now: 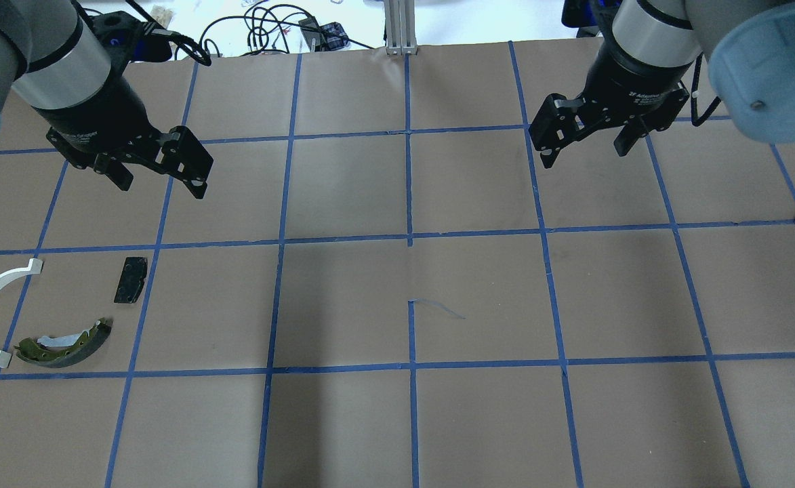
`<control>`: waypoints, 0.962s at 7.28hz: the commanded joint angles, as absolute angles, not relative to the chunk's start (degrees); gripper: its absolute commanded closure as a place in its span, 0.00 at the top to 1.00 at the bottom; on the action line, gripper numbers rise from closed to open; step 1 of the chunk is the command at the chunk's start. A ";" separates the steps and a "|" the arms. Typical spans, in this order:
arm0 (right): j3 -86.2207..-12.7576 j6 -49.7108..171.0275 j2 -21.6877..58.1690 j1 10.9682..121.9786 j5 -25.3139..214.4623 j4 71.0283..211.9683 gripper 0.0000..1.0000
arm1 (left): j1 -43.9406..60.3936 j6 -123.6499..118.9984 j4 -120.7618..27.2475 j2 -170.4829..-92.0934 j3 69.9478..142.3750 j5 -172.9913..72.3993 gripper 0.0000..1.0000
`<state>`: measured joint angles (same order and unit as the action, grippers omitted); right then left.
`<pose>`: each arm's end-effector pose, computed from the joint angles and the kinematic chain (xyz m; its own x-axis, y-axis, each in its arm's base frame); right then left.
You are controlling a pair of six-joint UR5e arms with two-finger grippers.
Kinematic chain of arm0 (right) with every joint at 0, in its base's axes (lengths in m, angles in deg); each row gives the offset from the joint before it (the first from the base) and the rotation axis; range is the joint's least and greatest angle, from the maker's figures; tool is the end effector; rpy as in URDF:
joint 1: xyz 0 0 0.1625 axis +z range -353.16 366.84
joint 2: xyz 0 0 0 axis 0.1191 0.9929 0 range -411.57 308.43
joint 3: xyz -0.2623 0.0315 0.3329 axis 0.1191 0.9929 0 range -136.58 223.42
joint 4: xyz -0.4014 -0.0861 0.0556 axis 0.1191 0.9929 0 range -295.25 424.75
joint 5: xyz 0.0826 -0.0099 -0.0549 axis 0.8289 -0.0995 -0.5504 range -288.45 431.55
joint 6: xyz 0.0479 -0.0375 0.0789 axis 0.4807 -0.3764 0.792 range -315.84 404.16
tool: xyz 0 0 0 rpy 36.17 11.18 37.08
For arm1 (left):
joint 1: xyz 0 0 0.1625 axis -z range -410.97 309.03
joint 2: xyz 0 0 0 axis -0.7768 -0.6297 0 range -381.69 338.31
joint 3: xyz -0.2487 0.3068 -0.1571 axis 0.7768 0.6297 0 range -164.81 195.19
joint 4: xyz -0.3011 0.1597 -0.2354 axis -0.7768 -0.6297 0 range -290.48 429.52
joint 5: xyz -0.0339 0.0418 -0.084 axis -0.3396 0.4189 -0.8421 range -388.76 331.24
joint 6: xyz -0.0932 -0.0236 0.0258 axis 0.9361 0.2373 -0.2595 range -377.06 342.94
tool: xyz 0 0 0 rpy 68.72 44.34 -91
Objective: Place bearing gear from tray to pile
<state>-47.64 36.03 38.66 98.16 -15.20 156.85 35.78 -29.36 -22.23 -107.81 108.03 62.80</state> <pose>0.1502 -0.4891 0.4846 -0.9848 -0.1654 -0.0530 -0.1640 0.9860 -0.0300 -0.1042 -0.4686 0.4930 -0.9872 0.1578 -0.0240 0.1574 0.9874 0.0179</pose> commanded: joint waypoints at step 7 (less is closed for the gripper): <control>-47.90 35.90 38.35 97.46 -15.37 157.04 1.00 | 35.60 -29.45 -22.15 -107.74 108.00 62.99 1.00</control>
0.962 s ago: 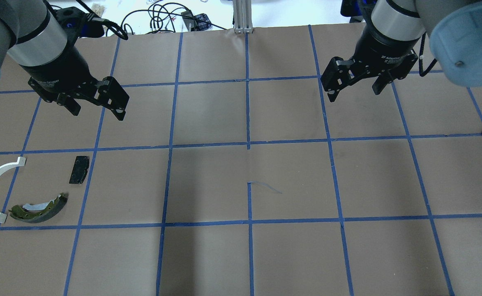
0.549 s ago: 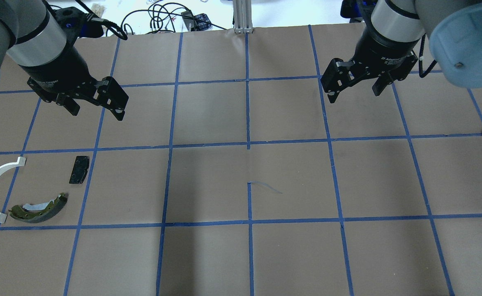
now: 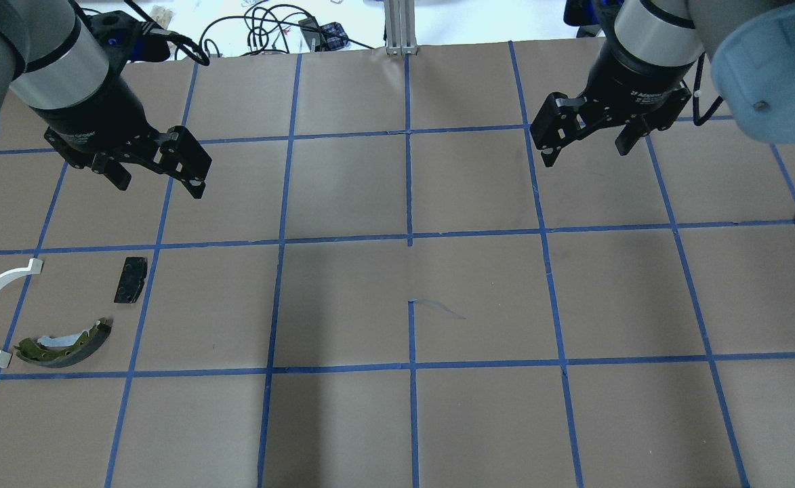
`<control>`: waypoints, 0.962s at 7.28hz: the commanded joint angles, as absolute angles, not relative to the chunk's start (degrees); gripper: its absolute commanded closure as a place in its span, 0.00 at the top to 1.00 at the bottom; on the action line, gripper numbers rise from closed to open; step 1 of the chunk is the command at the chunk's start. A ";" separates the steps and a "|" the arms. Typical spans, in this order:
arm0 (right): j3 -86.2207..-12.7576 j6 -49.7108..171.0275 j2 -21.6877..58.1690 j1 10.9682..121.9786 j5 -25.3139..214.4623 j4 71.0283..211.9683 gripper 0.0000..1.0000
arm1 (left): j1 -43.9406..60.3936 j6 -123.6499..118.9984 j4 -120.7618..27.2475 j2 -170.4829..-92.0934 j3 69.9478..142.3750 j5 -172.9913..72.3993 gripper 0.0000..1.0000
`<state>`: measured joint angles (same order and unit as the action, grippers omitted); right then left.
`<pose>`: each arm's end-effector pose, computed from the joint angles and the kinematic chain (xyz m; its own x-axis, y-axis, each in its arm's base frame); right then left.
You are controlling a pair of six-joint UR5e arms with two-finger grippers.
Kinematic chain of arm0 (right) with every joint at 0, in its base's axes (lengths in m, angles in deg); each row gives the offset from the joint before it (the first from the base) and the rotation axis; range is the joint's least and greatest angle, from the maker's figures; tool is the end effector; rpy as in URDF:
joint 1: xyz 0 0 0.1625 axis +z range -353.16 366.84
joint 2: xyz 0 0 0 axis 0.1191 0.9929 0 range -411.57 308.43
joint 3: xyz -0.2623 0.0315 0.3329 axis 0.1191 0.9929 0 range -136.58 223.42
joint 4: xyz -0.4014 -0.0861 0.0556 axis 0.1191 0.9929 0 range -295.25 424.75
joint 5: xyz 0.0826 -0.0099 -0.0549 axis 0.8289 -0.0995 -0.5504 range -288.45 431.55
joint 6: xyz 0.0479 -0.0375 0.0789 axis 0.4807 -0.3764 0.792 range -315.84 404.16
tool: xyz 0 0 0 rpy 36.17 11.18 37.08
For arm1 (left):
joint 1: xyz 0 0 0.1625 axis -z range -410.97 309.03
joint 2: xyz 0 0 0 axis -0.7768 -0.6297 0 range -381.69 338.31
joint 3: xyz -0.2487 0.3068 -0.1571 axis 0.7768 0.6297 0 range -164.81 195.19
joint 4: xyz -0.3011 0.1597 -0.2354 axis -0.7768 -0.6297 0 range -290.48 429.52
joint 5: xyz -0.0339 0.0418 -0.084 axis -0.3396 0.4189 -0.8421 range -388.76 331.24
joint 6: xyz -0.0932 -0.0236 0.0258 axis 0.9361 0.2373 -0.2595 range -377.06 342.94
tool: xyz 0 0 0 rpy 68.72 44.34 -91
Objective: Place bearing gear from tray to pile
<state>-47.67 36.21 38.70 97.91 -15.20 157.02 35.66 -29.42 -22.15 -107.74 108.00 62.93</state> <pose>0.1481 -0.4897 0.4850 -0.9860 -0.1582 -0.0527 -0.1566 0.9871 -0.0329 -0.1030 -0.4686 0.4939 -0.9873 0.1567 -0.0268 0.1563 0.9876 0.0154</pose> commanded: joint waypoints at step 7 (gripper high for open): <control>-47.99 4.23 34.07 66.04 -20.19 157.56 1.00 | 35.60 -29.54 -22.15 -107.74 108.09 62.99 1.00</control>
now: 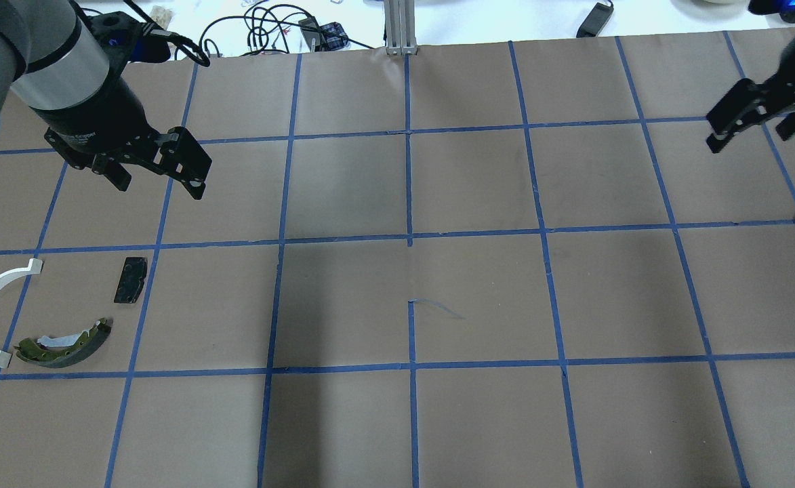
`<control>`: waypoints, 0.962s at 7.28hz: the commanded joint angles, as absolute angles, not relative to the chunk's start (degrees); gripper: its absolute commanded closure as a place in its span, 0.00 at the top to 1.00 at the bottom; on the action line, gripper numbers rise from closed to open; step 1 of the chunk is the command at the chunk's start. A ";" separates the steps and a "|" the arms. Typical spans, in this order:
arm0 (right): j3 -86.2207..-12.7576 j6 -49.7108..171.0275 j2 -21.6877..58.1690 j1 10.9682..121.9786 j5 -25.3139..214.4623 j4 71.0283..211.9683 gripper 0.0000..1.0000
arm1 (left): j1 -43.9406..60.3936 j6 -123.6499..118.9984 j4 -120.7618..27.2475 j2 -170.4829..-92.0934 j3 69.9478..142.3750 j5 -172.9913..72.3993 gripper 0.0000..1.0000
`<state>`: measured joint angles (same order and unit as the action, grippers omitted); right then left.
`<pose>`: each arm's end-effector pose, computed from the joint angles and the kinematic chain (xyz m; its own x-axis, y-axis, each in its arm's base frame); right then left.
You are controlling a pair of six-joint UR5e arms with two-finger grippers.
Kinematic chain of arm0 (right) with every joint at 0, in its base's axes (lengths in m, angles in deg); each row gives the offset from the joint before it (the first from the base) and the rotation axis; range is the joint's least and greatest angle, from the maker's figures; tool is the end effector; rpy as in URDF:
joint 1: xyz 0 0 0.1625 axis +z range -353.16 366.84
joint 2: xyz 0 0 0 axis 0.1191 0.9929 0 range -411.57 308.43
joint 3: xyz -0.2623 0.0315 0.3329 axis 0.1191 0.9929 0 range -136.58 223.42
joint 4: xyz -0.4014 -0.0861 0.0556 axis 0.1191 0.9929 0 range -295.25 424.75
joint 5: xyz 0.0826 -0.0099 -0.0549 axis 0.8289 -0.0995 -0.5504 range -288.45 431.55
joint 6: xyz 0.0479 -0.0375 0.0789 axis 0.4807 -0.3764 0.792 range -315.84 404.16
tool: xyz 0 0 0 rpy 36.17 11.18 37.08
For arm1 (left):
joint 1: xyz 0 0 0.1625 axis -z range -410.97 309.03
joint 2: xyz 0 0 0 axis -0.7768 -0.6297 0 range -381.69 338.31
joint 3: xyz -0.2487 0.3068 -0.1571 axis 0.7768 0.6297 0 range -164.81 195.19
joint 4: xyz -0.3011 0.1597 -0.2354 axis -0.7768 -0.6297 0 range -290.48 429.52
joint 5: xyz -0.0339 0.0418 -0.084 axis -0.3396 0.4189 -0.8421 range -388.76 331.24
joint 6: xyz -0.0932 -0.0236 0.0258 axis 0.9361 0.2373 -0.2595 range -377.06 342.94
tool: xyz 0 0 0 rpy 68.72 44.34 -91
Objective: Place bearing gear from tray to pile
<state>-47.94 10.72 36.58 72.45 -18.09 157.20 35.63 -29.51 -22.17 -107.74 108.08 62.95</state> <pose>-0.0861 -0.5141 0.4644 -0.9875 -0.1572 -0.0126 -0.1573 0.9875 0.0076 -0.1028 -0.4684 0.4932 -0.9871 0.1578 -0.0268 0.1574 0.9874 0.0172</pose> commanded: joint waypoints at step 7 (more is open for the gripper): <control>-48.42 -39.01 10.43 45.96 -18.80 183.71 1.00 | 35.69 -29.45 -22.15 -107.83 108.09 62.91 1.00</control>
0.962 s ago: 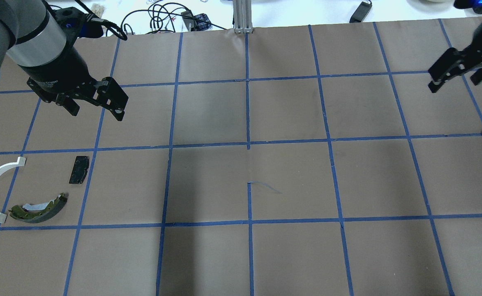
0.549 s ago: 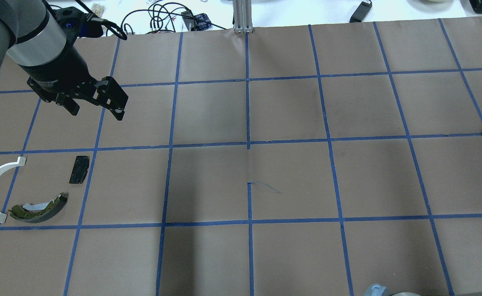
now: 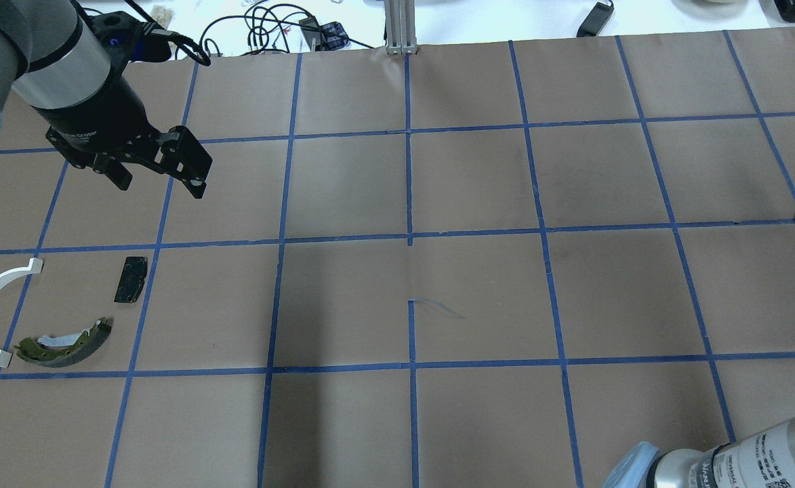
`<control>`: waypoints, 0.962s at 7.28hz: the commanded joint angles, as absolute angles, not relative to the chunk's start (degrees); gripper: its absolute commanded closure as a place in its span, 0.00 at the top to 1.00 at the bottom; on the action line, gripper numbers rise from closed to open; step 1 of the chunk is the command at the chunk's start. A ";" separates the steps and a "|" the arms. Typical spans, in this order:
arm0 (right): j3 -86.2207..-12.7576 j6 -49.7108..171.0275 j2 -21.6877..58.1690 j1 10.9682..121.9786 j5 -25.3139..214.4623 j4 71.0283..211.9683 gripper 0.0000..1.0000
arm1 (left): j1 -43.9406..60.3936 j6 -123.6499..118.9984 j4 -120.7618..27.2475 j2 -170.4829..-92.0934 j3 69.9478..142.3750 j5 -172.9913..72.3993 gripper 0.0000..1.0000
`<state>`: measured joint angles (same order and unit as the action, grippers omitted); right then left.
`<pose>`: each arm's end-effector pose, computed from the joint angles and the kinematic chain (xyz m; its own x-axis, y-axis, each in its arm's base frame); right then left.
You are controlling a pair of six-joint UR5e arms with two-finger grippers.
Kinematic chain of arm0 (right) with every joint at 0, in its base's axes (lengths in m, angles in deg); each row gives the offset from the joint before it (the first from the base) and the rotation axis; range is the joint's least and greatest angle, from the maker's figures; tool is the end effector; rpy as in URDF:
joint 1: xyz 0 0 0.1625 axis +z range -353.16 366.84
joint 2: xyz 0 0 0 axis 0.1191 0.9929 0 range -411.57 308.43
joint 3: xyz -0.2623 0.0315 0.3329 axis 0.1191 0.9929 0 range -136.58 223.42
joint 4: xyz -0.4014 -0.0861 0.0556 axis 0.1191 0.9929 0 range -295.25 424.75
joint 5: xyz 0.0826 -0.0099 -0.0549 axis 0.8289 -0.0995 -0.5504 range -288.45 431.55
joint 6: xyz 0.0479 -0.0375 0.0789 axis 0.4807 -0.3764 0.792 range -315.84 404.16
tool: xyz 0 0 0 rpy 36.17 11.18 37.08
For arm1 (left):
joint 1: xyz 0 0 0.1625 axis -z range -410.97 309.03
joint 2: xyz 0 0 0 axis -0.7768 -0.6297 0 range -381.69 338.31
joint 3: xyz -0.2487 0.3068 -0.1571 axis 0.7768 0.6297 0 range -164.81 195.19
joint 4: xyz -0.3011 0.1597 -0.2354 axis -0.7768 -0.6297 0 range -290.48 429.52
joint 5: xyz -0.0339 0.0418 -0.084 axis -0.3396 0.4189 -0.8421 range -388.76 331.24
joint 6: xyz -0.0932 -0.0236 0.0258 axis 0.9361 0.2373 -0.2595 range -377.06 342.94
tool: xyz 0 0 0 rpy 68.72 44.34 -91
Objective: Place bearing gear from tray to pile
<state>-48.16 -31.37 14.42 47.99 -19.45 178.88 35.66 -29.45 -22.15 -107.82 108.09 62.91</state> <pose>-0.3832 -0.5095 0.2792 -0.8933 -0.4489 -0.0204 -0.4493 0.8931 0.0232 -0.1031 -0.4689 0.4925 -0.9872 0.1573 -0.0259 0.1569 0.9875 0.0182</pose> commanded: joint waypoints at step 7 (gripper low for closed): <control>-54.67 -41.54 8.90 43.84 -20.73 190.52 0.17 | 35.60 -29.54 -22.15 -107.83 108.18 62.99 1.00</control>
